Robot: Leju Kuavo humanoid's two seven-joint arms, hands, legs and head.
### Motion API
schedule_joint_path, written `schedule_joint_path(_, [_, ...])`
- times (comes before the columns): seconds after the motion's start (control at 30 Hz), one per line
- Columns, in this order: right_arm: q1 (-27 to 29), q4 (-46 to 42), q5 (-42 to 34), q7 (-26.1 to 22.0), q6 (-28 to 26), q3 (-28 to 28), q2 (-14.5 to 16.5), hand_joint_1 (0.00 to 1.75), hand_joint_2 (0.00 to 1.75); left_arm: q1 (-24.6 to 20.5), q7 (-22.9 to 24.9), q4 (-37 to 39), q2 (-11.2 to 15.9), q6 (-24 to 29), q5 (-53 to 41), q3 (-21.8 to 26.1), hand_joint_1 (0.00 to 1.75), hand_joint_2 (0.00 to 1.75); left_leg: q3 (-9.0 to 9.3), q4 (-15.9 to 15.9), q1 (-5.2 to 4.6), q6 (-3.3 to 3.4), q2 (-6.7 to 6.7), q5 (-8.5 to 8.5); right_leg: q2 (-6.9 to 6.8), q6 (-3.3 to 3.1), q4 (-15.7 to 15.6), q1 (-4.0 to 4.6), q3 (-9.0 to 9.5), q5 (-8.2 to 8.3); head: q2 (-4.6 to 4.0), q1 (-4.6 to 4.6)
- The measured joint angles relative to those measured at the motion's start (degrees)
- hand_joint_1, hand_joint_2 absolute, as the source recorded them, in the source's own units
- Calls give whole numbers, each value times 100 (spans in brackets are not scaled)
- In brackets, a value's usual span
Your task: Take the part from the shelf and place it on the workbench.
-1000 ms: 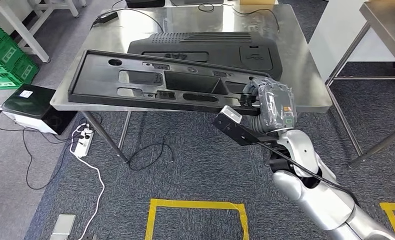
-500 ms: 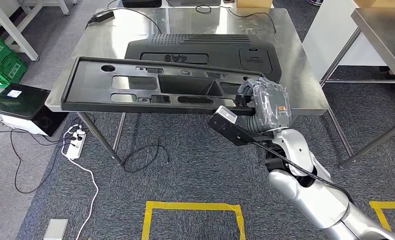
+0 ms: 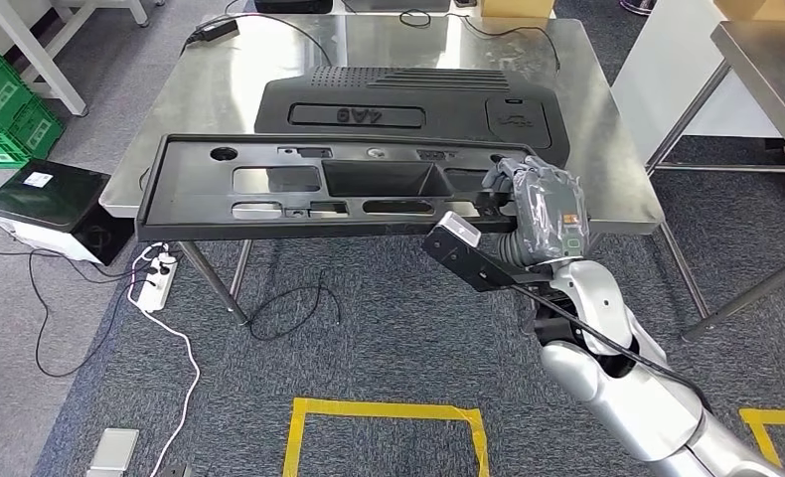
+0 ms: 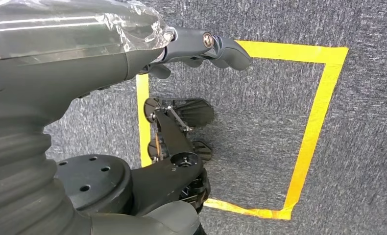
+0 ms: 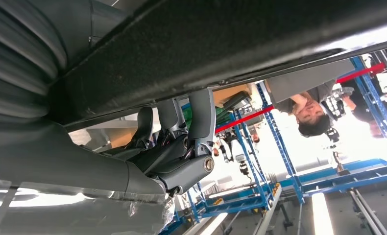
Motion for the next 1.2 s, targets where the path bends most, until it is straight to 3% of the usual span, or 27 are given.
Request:
schedule_joint_path(0.73, [-1,0,-40,0,-6,0,0,175,175,0,-8,0,0,1,6,-10,0,175,4,-5,11,-1,0,0,-3,-1,1,5,0,-1,0,31])
schedule_joint_path(0.8, [-2,0,-41,0,-7,0,2,175,175,-1,-8,0,2,1,6,-11,0,175,1,5,-2,25,2,-6,-6,23,-25,-11,9,12,0,31])
schedule_joint_path(0.9, [-14,-1,-43,1,-10,-1,6,175,175,-2,-8,-1,5,-1,6,-13,0,175,108,-169,29,119,27,54,-27,96,-42,-6,49,-2,0,12])
schedule_joint_path(0.97, [-28,-2,-44,2,-17,-2,4,175,175,-7,-8,-2,4,-5,9,-14,0,175,218,-328,75,151,46,116,-43,132,328,-7,-108,-210,0,45])
schedule_joint_path(1.03, [-20,-2,-50,5,-25,-2,4,175,175,-13,-8,-2,4,-9,17,-14,0,175,246,-356,88,152,56,117,-49,180,1038,-56,-489,-496,0,91])
schedule_joint_path(1.07, [-7,-1,-54,9,-26,-2,4,175,175,-14,-8,-2,4,-10,24,-14,0,175,248,-347,102,136,59,103,-52,208,1297,-89,-649,-550,0,104])
schedule_joint_path(1.1, [2,1,-56,13,-26,-2,4,175,175,-13,-8,-2,4,-11,31,-14,0,175,249,-326,121,109,60,81,-58,242,1367,-123,-723,-496,0,116])
schedule_joint_path(1.13, [7,2,-56,15,-26,-2,4,175,175,-12,-8,-2,4,-13,38,-15,0,175,252,-293,149,71,60,49,-68,278,1208,-155,-680,-336,0,127])
schedule_joint_path(1.2, [6,3,-54,16,-26,-2,5,175,175,-16,-8,-2,9,-17,45,-16,0,175,250,-185,212,-30,58,-50,-105,354,517,-205,-384,36,0,166])
